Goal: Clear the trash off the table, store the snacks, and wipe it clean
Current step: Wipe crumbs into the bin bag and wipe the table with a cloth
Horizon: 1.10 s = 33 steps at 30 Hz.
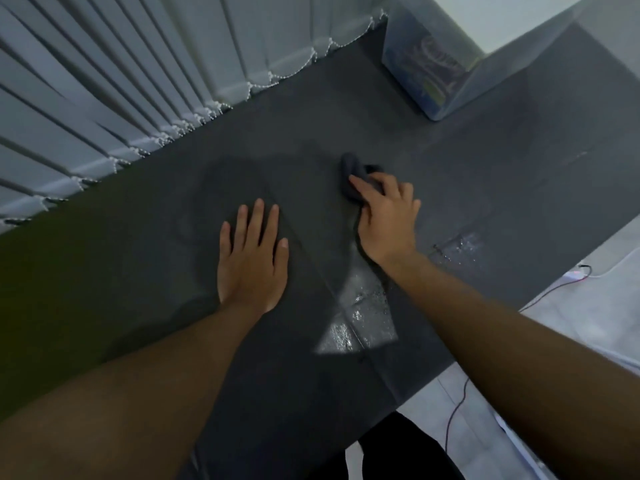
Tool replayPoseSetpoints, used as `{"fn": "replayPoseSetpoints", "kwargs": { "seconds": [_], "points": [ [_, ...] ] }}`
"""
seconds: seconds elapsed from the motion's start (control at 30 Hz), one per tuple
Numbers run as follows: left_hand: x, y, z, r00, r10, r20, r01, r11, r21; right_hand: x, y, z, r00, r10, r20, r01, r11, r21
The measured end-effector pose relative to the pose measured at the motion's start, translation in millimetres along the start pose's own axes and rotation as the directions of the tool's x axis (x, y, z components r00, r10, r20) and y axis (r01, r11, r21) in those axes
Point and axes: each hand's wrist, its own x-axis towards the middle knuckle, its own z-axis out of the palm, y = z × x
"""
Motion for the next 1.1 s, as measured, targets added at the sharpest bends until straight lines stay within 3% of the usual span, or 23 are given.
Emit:
{"fn": "replayPoseSetpoints", "kwargs": {
  "seconds": [0.07,0.13,0.2,0.23,0.3,0.37,0.43,0.5,0.57,0.63,0.7,0.77,0.83,0.9,0.97,1.1],
  "points": [
    [2,1,1,1.0,-0.005,-0.006,0.005,1.0,0.001,-24,-9,4,0.993,-0.115,0.038,0.114,0.993,0.021],
    [1,1,1,1.0,-0.016,-0.006,0.016,1.0,-0.003,-46,-3,0,0.914,-0.386,0.124,0.379,0.922,0.074],
    [-2,3,0,1.0,-0.028,-0.014,0.028,0.999,-0.017,-48,16,-9,0.854,-0.495,0.161,0.494,0.868,0.049],
    [-3,5,0,0.999,-0.04,-0.023,0.039,0.999,-0.037,-44,24,-12,0.877,-0.457,0.147,0.46,0.888,0.014],
    [-10,9,-1,0.997,-0.065,-0.028,0.063,0.995,-0.08,-40,30,-14,0.964,-0.254,0.074,0.254,0.967,0.005],
    [-23,14,2,0.997,-0.075,-0.011,0.073,0.993,-0.097,-55,20,-14,0.993,-0.112,0.039,0.11,0.993,0.051],
    [-42,17,6,0.997,-0.08,0.0,0.08,0.994,-0.075,-87,12,-14,0.972,-0.219,0.081,0.213,0.974,0.073],
    [-58,19,9,0.996,-0.085,0.004,0.085,0.995,-0.043,-118,18,-21,0.878,-0.45,0.165,0.432,0.892,0.132],
    [-68,22,11,0.996,-0.087,0.011,0.087,0.996,-0.02,-126,34,-29,0.803,-0.563,0.198,0.543,0.827,0.149],
    [-77,25,12,0.995,-0.095,0.01,0.095,0.995,0.0,-119,45,-32,0.842,-0.511,0.17,0.502,0.859,0.099],
    [-84,27,13,0.994,-0.111,0.019,0.111,0.994,0.002,-120,41,-31,0.933,-0.335,0.134,0.327,0.942,0.08],
    [-92,28,15,0.994,-0.108,0.023,0.108,0.994,-0.008,-140,27,-30,0.969,-0.226,0.099,0.217,0.972,0.092],
    [-102,29,15,0.995,-0.097,0.016,0.097,0.995,-0.017,-171,22,-31,0.94,-0.319,0.12,0.306,0.945,0.114],
    [-111,29,15,0.997,-0.081,0.0,0.081,0.996,-0.024,-196,31,-37,0.847,-0.499,0.184,0.474,0.865,0.163],
    [-120,29,16,0.998,-0.059,-0.005,0.059,0.998,-0.032,-194,45,-42,0.804,-0.561,0.198,0.538,0.828,0.158],
    [-131,28,17,0.998,-0.06,-0.005,0.06,0.997,-0.054,-191,37,-37,0.939,-0.323,0.116,0.31,0.943,0.124]
  ]
}}
